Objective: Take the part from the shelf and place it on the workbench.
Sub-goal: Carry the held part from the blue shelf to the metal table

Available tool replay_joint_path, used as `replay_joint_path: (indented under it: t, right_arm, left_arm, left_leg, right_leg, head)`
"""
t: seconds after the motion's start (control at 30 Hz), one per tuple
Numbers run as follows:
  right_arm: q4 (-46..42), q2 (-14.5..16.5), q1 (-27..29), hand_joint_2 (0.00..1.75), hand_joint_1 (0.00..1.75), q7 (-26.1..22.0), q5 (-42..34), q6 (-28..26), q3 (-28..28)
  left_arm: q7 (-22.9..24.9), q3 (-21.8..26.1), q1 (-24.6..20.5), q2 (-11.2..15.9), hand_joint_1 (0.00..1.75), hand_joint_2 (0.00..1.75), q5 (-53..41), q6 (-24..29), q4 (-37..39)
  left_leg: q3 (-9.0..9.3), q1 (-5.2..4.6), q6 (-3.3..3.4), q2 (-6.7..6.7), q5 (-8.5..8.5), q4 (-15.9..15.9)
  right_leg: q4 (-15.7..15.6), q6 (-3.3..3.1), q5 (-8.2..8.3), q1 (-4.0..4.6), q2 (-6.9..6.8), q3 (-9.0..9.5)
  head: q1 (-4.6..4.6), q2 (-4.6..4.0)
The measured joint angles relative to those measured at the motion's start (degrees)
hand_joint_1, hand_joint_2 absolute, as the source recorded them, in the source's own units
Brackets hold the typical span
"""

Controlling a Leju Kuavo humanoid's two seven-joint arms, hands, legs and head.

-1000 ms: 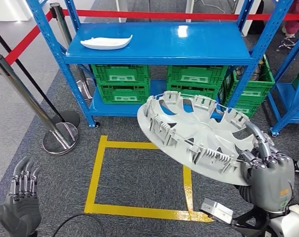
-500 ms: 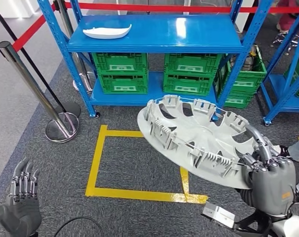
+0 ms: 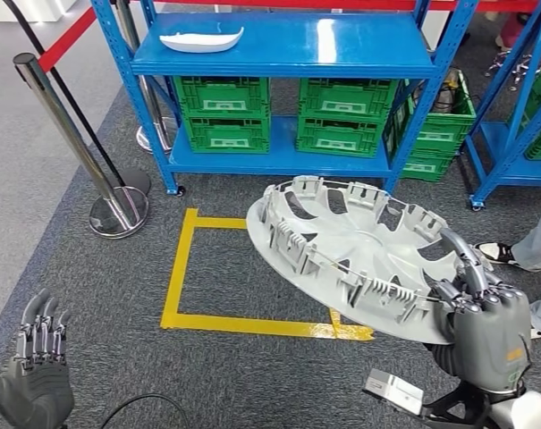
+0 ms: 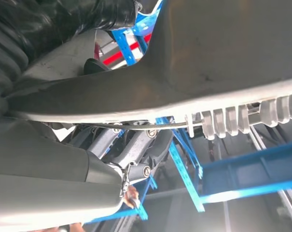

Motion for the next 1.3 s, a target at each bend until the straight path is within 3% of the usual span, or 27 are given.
replay_joint_path:
  t: [0.03,0.07,0.13,0.17,0.2,0.27,0.3,0.33,0.4,0.43,0.47,0.53,0.6,0.67,0.7,0.73,0.77,0.8,0.87,0.93,1.0,1.07,1.13,1.2,1.23,1.27,1.3]
  right_arm:
    - [0.0,0.0,0.1,1.75,1.75,0.0,0.0,0.0,0.0]
    - [0.0,0.0,0.1,1.75,1.75,0.0,-0.1,0.0,-0.1]
    - [0.0,-0.1,0.2,1.75,1.75,0.0,-0.1,0.0,-0.2]
    - [0.0,-0.1,0.2,1.75,1.75,-0.1,-0.2,0.0,-0.3]
    - [0.0,-0.1,0.2,1.75,1.75,-0.1,-0.3,0.0,-0.3]
    - [0.0,-0.2,0.3,1.75,1.75,-0.4,-1.2,0.0,-0.3]
    - [0.0,-0.2,0.3,1.75,1.75,-0.7,-2.0,0.0,-0.4]
    - [0.0,-0.3,0.3,1.75,1.75,-1.0,-3.1,0.0,-0.4]
    - [-0.1,-0.5,0.3,1.75,1.75,-1.9,-5.1,0.0,-0.5]
    - [-0.2,-0.6,0.3,1.75,1.75,-2.4,-6.0,0.0,-0.6]
    - [-0.2,-0.6,0.3,1.75,1.75,-2.9,-6.7,0.0,-0.6]
    - [-0.2,-0.6,0.6,1.75,1.75,-4.1,-7.6,0.1,-0.8]
    - [-0.2,-0.6,1.3,1.75,1.75,-4.9,-7.9,0.1,-1.0]
    - [-0.2,-0.6,2.0,1.75,1.75,-5.5,-8.1,0.1,-1.3]
    - [-0.2,-0.6,2.3,1.75,1.75,-5.7,-8.1,0.1,-1.4]
    - [-0.2,-0.6,2.4,1.75,1.75,-5.8,-8.2,0.3,-1.5]
    - [-0.2,-0.6,2.5,1.75,1.75,-5.8,-8.2,0.5,-1.5]
    - [-0.3,-0.6,2.5,1.75,1.75,-5.7,-8.2,0.6,-1.6]
    - [-0.3,-0.6,2.3,1.75,1.75,-5.5,-8.2,1.0,-1.8]
    - [-0.4,-0.6,2.1,1.75,1.75,-5.3,-8.2,1.2,-2.0]
    - [-0.6,-0.6,2.1,1.75,1.75,-5.3,-8.3,1.3,-2.1]
    - [-0.8,-0.6,2.1,1.75,1.75,-5.3,-8.3,1.3,-2.3]
    - [-0.8,-0.6,2.0,1.75,1.75,-5.3,-8.3,1.3,-2.4]
    - [-0.8,-0.6,2.0,1.75,1.75,-5.3,-8.4,1.3,-2.4]
    - [-0.8,-0.6,2.2,1.75,1.75,-5.3,-8.4,1.3,-2.5]
    - [-0.8,-0.6,2.3,1.75,1.75,-5.4,-8.4,1.3,-2.5]
    - [-0.8,-0.6,2.4,1.75,1.75,-5.4,-8.5,1.3,-2.5]
  left_arm:
    - [0.0,0.0,0.0,0.0,0.00,0.00,0.0,0.0,0.0]
    - [0.0,0.0,0.0,0.0,0.00,0.00,0.0,0.0,0.0]
    - [0.0,-0.1,0.0,0.0,0.00,0.00,0.0,-0.1,0.0]
    - [-0.1,-0.1,0.0,0.0,0.00,0.00,-0.2,0.0,0.0]
    - [-0.2,-0.1,0.0,0.0,0.00,0.00,-0.3,0.0,0.0]
    - [-0.4,-0.3,-0.1,0.0,0.00,0.00,-0.6,0.1,0.0]
    - [-0.5,-0.4,-0.1,0.0,0.00,0.00,-0.7,0.2,0.0]
    - [-0.7,-0.5,-0.1,0.0,0.00,0.00,-0.8,0.4,0.1]
    - [-0.9,-0.7,-0.1,0.1,0.00,0.00,-0.9,0.7,0.1]
    - [-1.0,-0.8,-0.1,0.1,0.00,0.00,-1.0,0.9,0.1]
    - [-1.2,-0.8,-0.1,0.1,0.00,0.00,-1.0,1.0,0.1]
    - [-1.5,-0.9,0.0,0.3,0.00,0.00,-0.9,1.2,0.1]
    - [-1.8,-0.9,0.2,0.5,0.00,0.00,-0.8,1.3,0.2]
    - [-2.0,-0.9,0.3,0.7,0.00,0.00,-0.6,1.4,0.4]
    - [-2.1,-0.9,0.3,0.7,0.00,0.00,-0.6,1.5,0.6]
    - [-2.1,-0.9,0.3,0.8,0.00,0.00,-0.6,1.5,0.7]
    - [-2.1,-1.0,0.3,0.8,0.00,0.00,-0.6,1.5,0.8]
    - [-1.9,-1.0,0.3,0.8,0.00,0.00,-0.6,1.6,0.8]
    - [-1.6,-1.0,0.3,0.9,0.00,0.00,-0.7,1.7,0.9]
    - [-1.4,-1.2,0.4,1.0,0.00,0.00,-0.6,1.9,0.9]
    - [-1.2,-1.4,0.1,1.0,0.00,0.00,-0.6,1.9,1.0]
    - [-1.2,-1.7,-0.4,1.1,0.00,0.00,-0.6,2.0,1.0]
    - [-1.1,-2.0,-0.5,1.2,0.00,0.00,-0.6,2.1,1.0]
    - [-1.1,-2.1,-0.4,1.2,0.00,0.00,-0.5,2.4,1.2]
    - [-1.1,-2.2,-0.4,1.3,0.00,0.00,-0.5,2.5,1.2]
    - [-1.2,-2.2,-0.4,1.3,0.00,0.00,-0.5,2.6,1.3]
    - [-1.2,-2.3,-0.4,1.3,0.00,0.00,-0.5,2.8,1.3]
  left_leg:
    - [-0.65,-0.02,0.47,0.16,0.80,-0.2]
    - [-1.45,0.02,0.93,0.32,1.60,-0.4]
    - [-3.31,-0.10,1.57,0.49,2.99,-0.5]
    - [-4.28,-0.24,1.70,0.51,3.66,-0.5]
    - [-5.30,-0.39,1.75,0.56,4.43,-0.4]
    - [-7.46,-0.61,1.72,0.70,5.93,-0.1]
    - [-8.47,-0.68,1.65,0.80,6.57,0.2]
    - [-9.31,-0.79,1.53,0.88,7.05,0.7]
    - [-10.29,-1.00,1.23,1.11,7.64,1.8]
    - [-10.56,-1.05,1.02,1.31,7.89,2.2]
    - [-10.71,-1.04,0.78,1.58,8.15,2.5]
    - [-11.06,-0.86,0.08,1.71,7.58,3.1]
    - [-11.90,-0.50,-0.81,1.16,3.63,6.6]
    - [-13.32,0.01,-1.55,0.78,-1.34,13.5]
    - [-13.74,0.23,-1.77,0.74,-2.55,16.4]
    - [-13.48,0.40,-1.89,0.70,-2.52,17.6]
    - [-12.35,0.53,-1.91,0.57,-1.36,16.6]
    - [-10.47,0.63,-1.80,0.00,0.56,13.6]
    - [-6.95,0.88,-1.30,-3.40,3.44,7.2]
    - [-5.84,0.82,-0.90,-5.89,4.05,4.4]
    - [-5.69,0.61,-0.68,-4.71,4.13,3.4]
    - [-5.07,0.73,0.01,-2.87,3.86,1.6]
    - [-4.80,0.74,0.61,-1.07,3.62,0.5]
    - [-4.95,0.52,0.76,0.66,3.59,0.5]
    - [-4.97,0.41,0.81,1.51,3.54,0.6]
    - [-4.97,0.33,0.82,2.32,3.48,0.7]
    - [-4.93,0.28,0.80,3.06,3.41,0.8]
  right_leg:
    - [0.3,0.27,-0.92,-0.05,0.08,-0.33]
    - [1.7,0.41,-3.05,-0.04,0.19,-0.94]
    - [7.4,0.45,-9.17,0.07,0.40,-2.52]
    - [11.1,0.48,-11.07,0.18,0.47,-3.18]
    - [14.3,0.49,-11.24,0.30,0.50,-3.43]
    - [16.8,0.33,-7.19,0.52,0.51,-2.20]
    - [15.2,0.17,-5.09,0.62,0.40,-0.23]
    - [11.8,-0.03,-4.45,0.74,0.01,2.83]
    - [2.3,-0.43,-7.31,0.96,-0.98,9.69]
    - [-1.1,-0.71,-9.02,1.07,-1.19,11.75]
    - [-2.8,-1.05,-9.91,1.08,-1.04,12.54]
    - [-3.0,-1.93,-9.61,0.93,-0.30,11.85]
    - [-3.0,-2.48,-8.72,0.73,0.35,11.08]
    - [-2.9,-2.52,-7.99,0.70,1.16,10.26]
    - [-2.7,-2.46,-7.70,0.68,1.64,9.96]
    - [-2.5,-2.36,-7.47,0.64,2.16,9.67]
    - [-2.2,-2.25,-7.32,0.59,2.75,9.44]
    - [-1.9,-2.13,-7.26,0.52,3.34,9.30]
    - [-1.4,-1.64,-7.20,0.25,4.50,8.30]
    - [-1.1,-0.68,-6.84,-0.35,5.79,7.31]
    - [-1.2,0.26,-6.41,-0.80,7.01,6.76]
    - [0.2,0.66,-7.43,-0.61,5.36,5.24]
    - [5.7,0.86,-10.35,-0.26,2.34,2.08]
    - [12.6,1.10,-12.71,-0.14,1.30,-1.20]
    - [14.0,1.14,-12.58,-0.11,1.12,-1.82]
    - [13.1,1.13,-11.44,-0.07,0.90,-1.36]
    - [10.2,1.05,-9.50,-0.03,0.42,0.20]
  head:
    - [0.07,0.00]
    - [0.17,0.00]
    - [0.36,0.00]
    - [0.39,0.00]
    - [0.39,0.00]
    - [0.39,0.00]
    - [0.40,0.00]
    - [0.41,0.00]
    - [0.42,0.00]
    - [0.43,0.00]
    - [0.44,0.00]
    - [0.44,0.00]
    - [0.29,0.00]
    - [0.20,0.00]
    - [0.20,0.00]
    - [0.20,0.00]
    - [0.20,0.00]
    - [0.19,0.00]
    - [0.30,0.01]
    - [0.31,0.01]
    - [0.19,0.01]
    - [0.39,0.00]
    - [0.82,0.01]
    - [1.08,0.02]
    - [1.15,0.02]
    - [1.21,0.01]
    - [1.25,0.01]
